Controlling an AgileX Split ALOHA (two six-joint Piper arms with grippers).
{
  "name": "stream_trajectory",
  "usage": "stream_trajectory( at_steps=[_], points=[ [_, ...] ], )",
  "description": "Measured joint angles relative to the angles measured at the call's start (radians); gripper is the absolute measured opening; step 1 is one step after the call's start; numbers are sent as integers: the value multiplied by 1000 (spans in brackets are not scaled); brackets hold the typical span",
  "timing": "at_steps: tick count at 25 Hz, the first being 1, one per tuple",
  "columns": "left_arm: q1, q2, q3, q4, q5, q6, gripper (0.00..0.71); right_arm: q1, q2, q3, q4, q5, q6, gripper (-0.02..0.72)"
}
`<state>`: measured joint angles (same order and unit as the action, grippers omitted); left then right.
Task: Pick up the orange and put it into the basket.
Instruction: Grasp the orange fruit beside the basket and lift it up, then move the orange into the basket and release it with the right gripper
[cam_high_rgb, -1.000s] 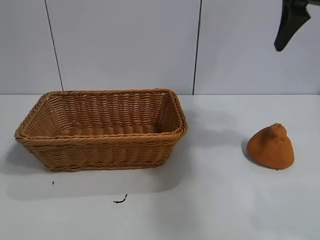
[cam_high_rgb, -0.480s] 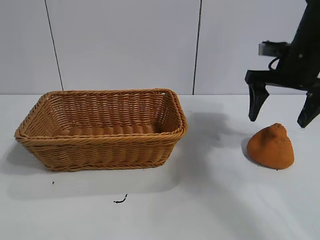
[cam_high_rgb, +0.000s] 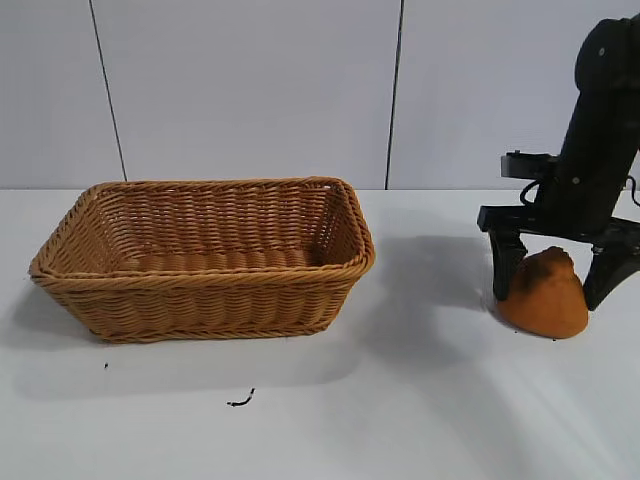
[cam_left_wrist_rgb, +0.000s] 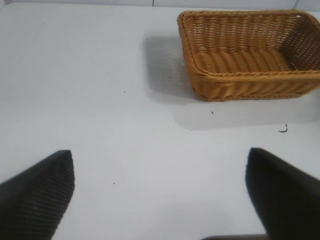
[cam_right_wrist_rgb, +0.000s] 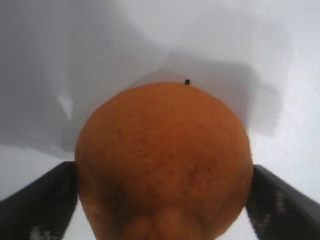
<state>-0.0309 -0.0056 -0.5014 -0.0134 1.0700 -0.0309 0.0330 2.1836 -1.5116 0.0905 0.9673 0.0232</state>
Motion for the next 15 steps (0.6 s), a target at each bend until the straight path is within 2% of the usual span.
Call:
stream_trajectory(
  at_steps=[4,11,15],
  points=[
    [0,0,0,0,0,0,666,0,-33,-22,-4,30,0,85],
    [0,0,0,0,0,0,666,0,-154,-178,-6,119,0,85],
    [0,0,0,0,0,0,666,0,-172,-273,34,169,0,85]
  ],
)
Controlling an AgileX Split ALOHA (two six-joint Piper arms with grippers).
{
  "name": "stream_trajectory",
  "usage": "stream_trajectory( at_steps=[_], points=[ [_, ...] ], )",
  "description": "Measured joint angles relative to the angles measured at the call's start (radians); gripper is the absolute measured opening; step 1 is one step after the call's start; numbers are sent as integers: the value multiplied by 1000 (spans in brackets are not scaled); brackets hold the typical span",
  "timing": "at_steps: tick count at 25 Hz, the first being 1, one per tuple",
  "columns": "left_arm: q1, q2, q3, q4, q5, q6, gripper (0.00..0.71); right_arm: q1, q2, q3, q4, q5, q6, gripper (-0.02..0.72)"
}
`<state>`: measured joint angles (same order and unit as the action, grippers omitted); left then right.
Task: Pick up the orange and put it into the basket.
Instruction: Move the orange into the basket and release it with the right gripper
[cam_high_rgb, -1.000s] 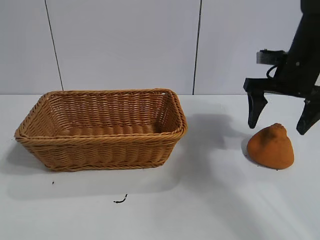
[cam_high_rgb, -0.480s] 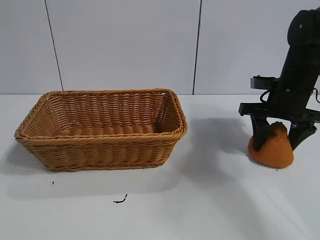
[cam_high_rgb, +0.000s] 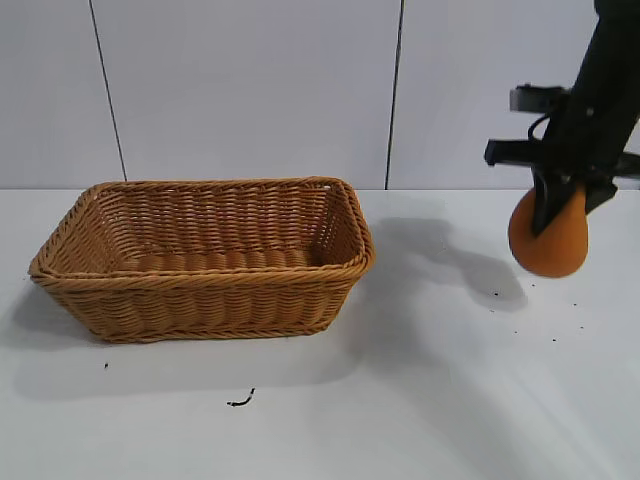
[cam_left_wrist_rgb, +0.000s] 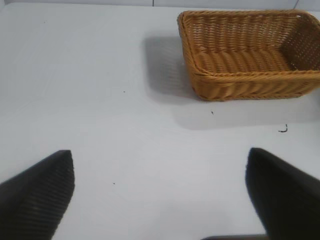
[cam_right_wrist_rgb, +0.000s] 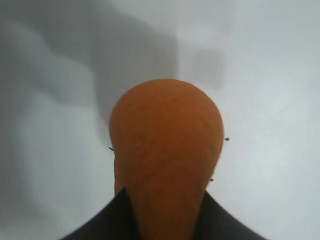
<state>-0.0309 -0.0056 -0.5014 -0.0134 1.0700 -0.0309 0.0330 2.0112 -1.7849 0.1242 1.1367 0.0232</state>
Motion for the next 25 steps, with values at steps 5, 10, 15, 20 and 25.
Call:
stream_trajectory(
  at_steps=[5,10,15,20,25],
  points=[
    [0,0,0,0,0,0,666,39,0,-76,26,11,0,85],
    [0,0,0,0,0,0,666,151,0,-90,27,5,0,85],
    [0,0,0,0,0,0,666,306,0,-90,30,-52,12,85],
    [0,0,0,0,0,0,666,446,4,-90,26,-159,27,85],
    [0,0,0,0,0,0,666,543,75,-92,25,-260,45,85]
  ],
)
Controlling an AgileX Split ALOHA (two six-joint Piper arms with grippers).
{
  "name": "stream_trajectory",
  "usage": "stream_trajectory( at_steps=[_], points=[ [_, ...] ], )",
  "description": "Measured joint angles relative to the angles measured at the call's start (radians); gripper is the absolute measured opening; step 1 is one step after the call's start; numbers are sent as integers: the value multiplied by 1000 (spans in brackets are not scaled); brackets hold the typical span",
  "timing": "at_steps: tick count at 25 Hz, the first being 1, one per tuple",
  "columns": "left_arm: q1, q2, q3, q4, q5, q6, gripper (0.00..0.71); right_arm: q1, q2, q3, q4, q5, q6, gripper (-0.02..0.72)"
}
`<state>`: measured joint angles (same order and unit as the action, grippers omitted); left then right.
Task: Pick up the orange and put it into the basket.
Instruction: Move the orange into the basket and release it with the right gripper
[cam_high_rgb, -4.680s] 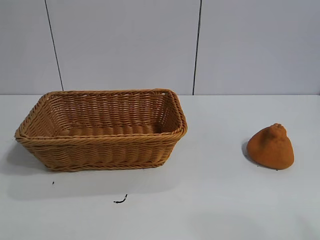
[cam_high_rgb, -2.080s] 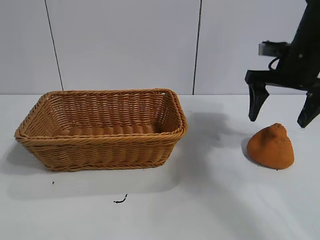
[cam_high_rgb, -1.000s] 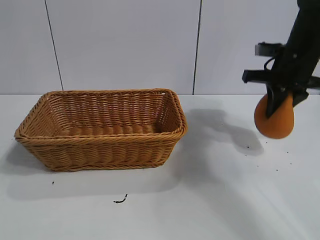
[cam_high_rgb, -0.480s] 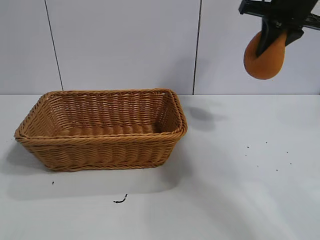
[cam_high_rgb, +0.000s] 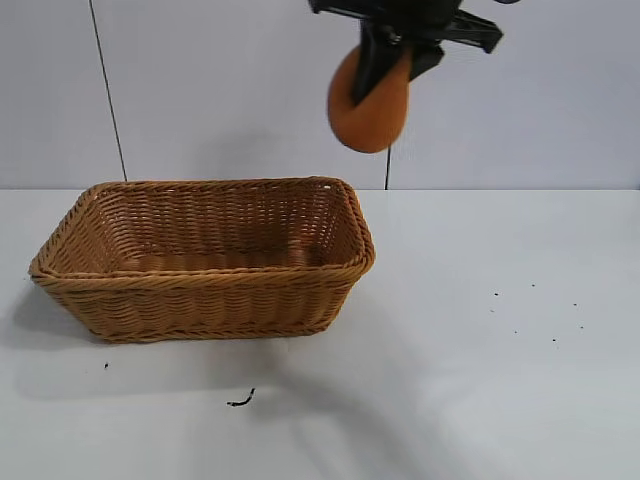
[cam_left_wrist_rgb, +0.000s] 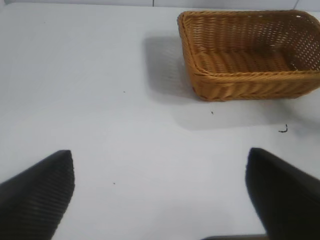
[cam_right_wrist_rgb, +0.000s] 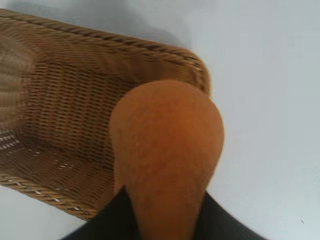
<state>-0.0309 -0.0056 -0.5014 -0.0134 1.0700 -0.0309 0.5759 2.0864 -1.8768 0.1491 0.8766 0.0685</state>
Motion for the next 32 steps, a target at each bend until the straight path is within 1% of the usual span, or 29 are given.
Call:
stream_trajectory(
  at_steps=[4,7,14,15,16,18,19,20,22,24,25,26,29,30,32],
  points=[
    [0,0,0,0,0,0,666,25,90,0,0,-76,32,85],
    [0,0,0,0,0,0,666,26,162,0,2,-92,50,85],
    [0,0,0,0,0,0,666,26,241,1,-2,-133,53,92],
    [0,0,0,0,0,0,666,26,241,1,-2,-134,53,128],
    [0,0,0,0,0,0,666,26,241,1,-2,-135,53,183],
    [0,0,0,0,0,0,666,26,241,1,-2,-131,53,373],
    [0,0,0,0,0,0,666,26,240,1,-2,-125,52,507],
    [0,0,0,0,0,0,666,26,236,1,-2,-118,49,573],
    [0,0,0,0,0,0,666,26,222,1,-6,-91,46,652],
    [0,0,0,0,0,0,666,26,202,-10,-23,-61,45,677],
    [0,0,0,0,0,0,666,26,202,-10,-23,-61,45,677],
    [0,0,0,0,0,0,666,26,187,-48,-43,-4,45,687],
    [0,0,0,0,0,0,666,26,174,-153,-85,112,44,694],
    [0,0,0,0,0,0,666,26,174,-153,-85,112,44,694],
    [0,0,0,0,0,0,666,26,169,-225,-116,184,42,694]
  ],
)
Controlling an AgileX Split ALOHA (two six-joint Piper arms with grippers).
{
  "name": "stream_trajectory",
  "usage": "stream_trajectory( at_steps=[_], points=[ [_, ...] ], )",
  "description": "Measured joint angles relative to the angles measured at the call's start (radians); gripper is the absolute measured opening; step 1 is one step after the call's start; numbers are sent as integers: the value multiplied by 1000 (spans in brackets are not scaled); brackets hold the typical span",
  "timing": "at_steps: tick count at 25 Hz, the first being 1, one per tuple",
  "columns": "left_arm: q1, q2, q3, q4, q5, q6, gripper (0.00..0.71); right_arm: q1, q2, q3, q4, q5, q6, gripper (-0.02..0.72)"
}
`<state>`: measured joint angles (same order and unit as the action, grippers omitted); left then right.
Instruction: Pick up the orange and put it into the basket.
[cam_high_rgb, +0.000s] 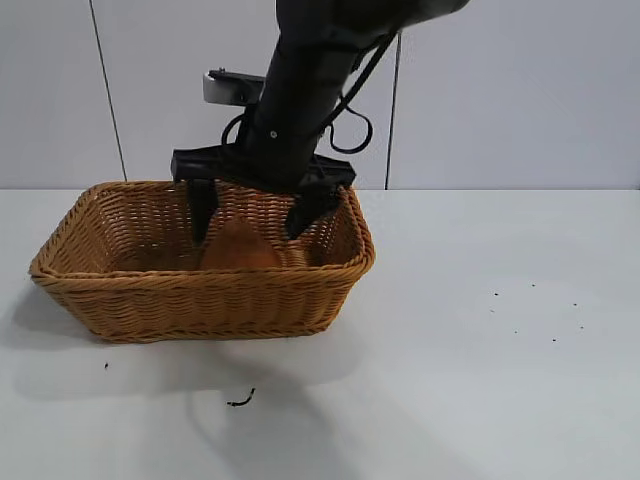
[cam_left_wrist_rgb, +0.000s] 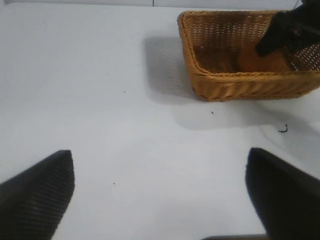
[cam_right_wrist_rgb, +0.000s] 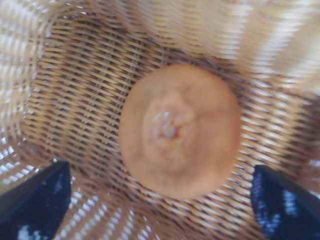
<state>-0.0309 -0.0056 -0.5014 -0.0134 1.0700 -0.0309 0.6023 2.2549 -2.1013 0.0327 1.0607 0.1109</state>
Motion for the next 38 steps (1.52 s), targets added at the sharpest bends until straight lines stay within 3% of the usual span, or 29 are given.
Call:
stream_trajectory(
  at_steps=[1,3,7,26,33,38],
  points=[
    [0,0,0,0,0,0,666,0,-1,-57,-40,57,3,694],
    [0,0,0,0,0,0,666,-5,-1,-85,-75,93,15,694],
    [0,0,0,0,0,0,666,-51,-1,-95,-88,131,26,694],
    [0,0,0,0,0,0,666,-537,-1,-95,-99,154,33,694],
    [0,0,0,0,0,0,666,-569,-8,-86,-61,154,33,694],
    [0,0,0,0,0,0,666,-566,-92,27,-41,154,15,694]
  ],
)
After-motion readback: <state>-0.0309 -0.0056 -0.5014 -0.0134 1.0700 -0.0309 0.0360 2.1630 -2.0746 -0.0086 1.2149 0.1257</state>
